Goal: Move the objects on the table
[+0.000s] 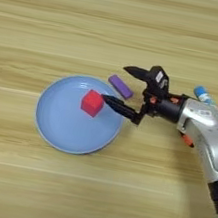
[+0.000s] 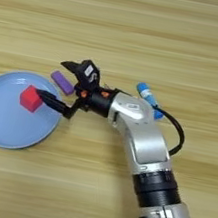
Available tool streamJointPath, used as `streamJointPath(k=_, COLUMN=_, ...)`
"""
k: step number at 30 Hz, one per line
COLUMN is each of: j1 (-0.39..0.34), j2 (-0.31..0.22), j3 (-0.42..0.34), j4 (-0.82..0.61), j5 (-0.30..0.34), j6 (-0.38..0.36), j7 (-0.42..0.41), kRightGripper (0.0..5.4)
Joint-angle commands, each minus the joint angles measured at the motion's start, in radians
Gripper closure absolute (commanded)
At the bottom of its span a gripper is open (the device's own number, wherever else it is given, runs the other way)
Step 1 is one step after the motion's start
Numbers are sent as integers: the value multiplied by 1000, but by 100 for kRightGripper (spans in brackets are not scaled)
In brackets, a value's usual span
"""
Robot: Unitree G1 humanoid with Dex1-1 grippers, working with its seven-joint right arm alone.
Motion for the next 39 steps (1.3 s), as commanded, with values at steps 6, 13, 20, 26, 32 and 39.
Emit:
streamJointPath(k=6, j1=-95, j2=46, j3=28, j4=55, j5=-60, j6=-63, j7=-40, kRightGripper=5)
streamJointPath(k=13, j1=-117, j2=86, j3=56, j4=138, j5=-114, j6=-96, j7=-65, kRightGripper=5)
streamJointPath(k=20, j1=-119, j2=109, j3=74, j4=183, j5=-144, j6=-124, j7=-65, kRightGripper=5)
streamJointPath(k=26, j1=-120, j2=126, j3=87, j4=200, j5=-170, j6=-133, j7=-72, kRightGripper=19)
streamJointPath(k=32, j1=-130, j2=145, j3=94, j4=241, j5=-200, j6=-137, j7=-88, kRightGripper=78)
streamJointPath(k=39, j1=-133, j2=154, j3=94, j4=263, j5=-221, j6=-134, j7=-105, kRightGripper=159)
